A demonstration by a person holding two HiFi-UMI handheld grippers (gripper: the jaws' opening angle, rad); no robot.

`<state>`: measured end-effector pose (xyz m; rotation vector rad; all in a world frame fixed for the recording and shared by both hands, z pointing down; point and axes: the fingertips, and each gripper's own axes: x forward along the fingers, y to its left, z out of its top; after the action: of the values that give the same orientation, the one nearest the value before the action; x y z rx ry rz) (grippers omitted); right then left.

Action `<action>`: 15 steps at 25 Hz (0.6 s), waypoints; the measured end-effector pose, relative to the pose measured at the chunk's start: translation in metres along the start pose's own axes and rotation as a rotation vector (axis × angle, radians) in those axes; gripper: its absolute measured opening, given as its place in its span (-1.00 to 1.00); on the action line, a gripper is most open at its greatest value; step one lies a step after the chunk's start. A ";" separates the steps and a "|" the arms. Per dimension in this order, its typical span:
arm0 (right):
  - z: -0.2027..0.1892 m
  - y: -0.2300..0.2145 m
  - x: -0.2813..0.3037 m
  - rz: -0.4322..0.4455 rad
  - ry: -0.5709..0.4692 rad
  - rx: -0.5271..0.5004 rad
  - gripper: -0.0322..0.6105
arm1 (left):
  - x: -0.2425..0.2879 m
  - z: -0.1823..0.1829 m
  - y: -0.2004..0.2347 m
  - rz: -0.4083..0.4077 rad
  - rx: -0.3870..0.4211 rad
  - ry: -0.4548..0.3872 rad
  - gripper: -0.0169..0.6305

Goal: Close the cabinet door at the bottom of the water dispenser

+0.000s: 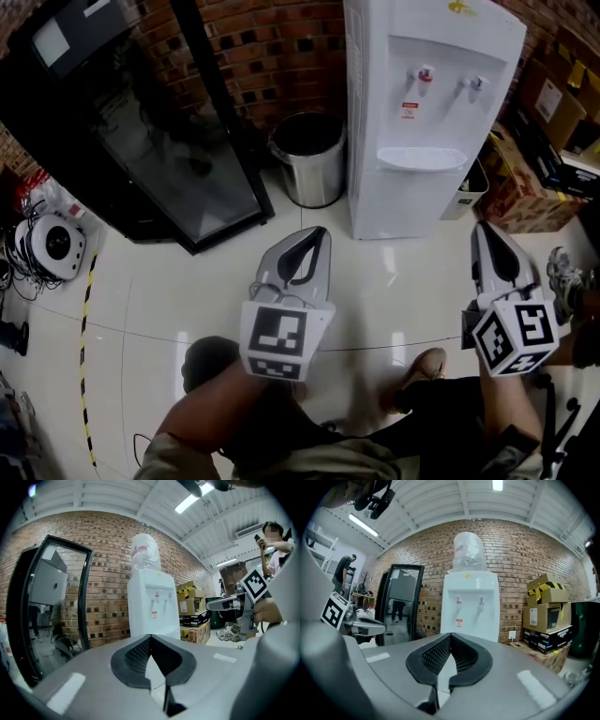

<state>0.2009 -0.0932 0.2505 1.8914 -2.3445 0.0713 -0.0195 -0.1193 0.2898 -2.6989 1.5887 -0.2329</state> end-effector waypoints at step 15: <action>-0.014 0.090 -0.031 0.164 0.069 0.008 -0.90 | -0.046 -0.014 -0.049 -0.084 0.048 0.008 -0.94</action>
<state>0.1205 -0.0419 0.2648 1.6681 -2.4516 0.1593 -0.0006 -0.0547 0.3018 -2.7347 1.4536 -0.2792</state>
